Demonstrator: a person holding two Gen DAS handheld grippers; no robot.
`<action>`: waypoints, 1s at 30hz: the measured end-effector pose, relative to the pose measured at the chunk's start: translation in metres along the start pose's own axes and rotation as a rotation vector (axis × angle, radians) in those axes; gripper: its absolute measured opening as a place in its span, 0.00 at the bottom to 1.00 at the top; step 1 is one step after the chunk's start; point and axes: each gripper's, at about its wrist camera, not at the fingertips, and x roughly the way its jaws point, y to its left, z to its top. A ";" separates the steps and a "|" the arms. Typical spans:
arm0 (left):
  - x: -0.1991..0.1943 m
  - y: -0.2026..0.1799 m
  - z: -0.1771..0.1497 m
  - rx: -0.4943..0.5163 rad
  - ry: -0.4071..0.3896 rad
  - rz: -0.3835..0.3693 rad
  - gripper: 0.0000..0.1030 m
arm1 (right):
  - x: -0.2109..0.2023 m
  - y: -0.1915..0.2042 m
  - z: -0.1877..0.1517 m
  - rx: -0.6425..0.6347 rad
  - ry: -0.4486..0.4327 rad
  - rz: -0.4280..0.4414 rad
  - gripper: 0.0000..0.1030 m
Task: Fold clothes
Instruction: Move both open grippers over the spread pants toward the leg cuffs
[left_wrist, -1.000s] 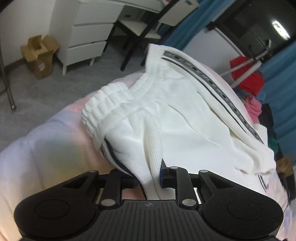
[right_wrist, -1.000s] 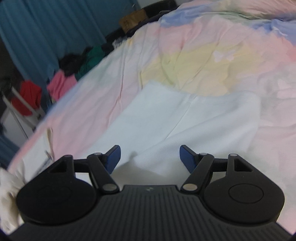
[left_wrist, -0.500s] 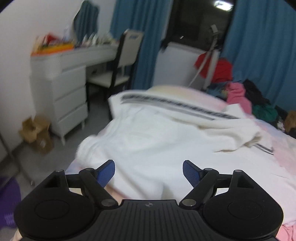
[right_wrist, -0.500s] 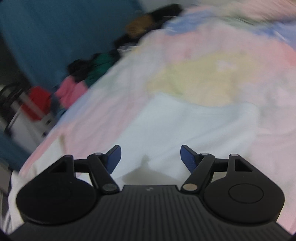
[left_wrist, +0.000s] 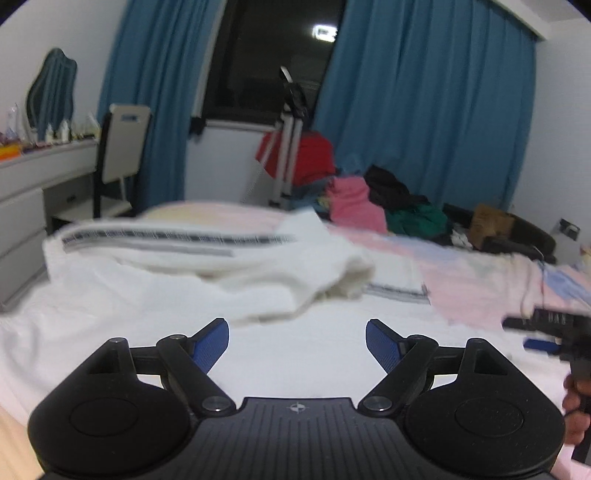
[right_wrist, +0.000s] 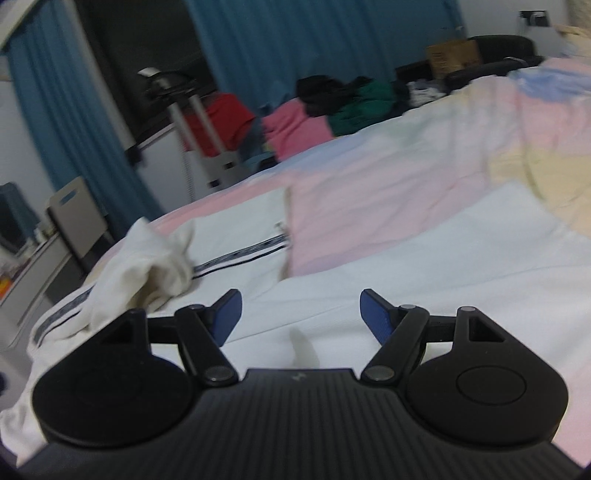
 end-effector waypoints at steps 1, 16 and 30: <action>0.005 0.001 -0.007 0.002 0.017 -0.001 0.81 | 0.001 0.001 -0.002 -0.001 -0.001 0.009 0.71; 0.019 0.003 -0.023 0.004 -0.038 0.000 0.83 | 0.044 0.012 -0.010 -0.037 -0.004 0.037 0.70; 0.068 0.038 -0.030 -0.198 0.083 -0.029 0.83 | 0.167 0.017 0.047 0.032 0.186 -0.028 0.65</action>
